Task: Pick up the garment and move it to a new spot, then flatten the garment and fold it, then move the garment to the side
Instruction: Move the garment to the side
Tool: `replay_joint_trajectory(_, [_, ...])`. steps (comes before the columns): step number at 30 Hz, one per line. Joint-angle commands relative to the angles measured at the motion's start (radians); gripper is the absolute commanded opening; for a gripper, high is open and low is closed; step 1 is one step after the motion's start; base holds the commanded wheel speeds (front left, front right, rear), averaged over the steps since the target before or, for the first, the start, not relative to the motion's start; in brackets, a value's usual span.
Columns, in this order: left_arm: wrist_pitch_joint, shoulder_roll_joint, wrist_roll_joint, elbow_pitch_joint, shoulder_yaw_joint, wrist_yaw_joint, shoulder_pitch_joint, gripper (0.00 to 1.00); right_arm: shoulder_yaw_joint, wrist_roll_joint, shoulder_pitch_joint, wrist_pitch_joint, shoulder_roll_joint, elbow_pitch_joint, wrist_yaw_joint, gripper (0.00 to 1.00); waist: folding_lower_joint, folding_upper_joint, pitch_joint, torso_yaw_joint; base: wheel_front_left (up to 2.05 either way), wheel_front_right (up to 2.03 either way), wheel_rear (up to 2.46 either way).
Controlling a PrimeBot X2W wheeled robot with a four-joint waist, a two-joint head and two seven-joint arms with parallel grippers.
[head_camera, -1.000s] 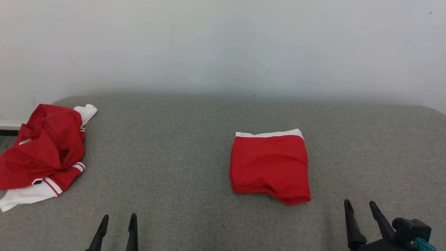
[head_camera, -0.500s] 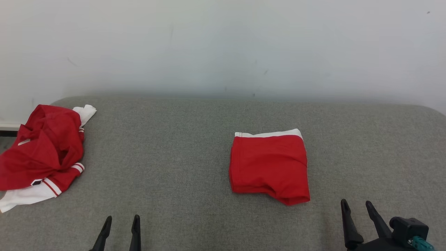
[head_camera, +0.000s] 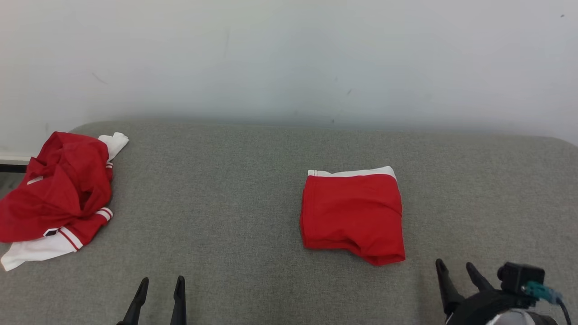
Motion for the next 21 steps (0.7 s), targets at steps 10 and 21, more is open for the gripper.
replay_joint_trajectory(10, [-0.003,-0.008,-0.006,0.0,-0.037,-0.005,-0.036,1.0,-0.098,-0.042,-0.37,0.578,0.0,0.127,-0.002,1.0,0.0,0.0,0.051,0.03,0.0,0.0,0.0])
replay_joint_trajectory(21, [-0.003,-0.013,-0.021,0.012,-0.08,-0.005,-0.077,1.0,-0.237,-0.185,-0.59,0.656,0.0,0.356,-0.002,1.0,0.0,0.0,0.132,0.118,0.0,0.0,0.0])
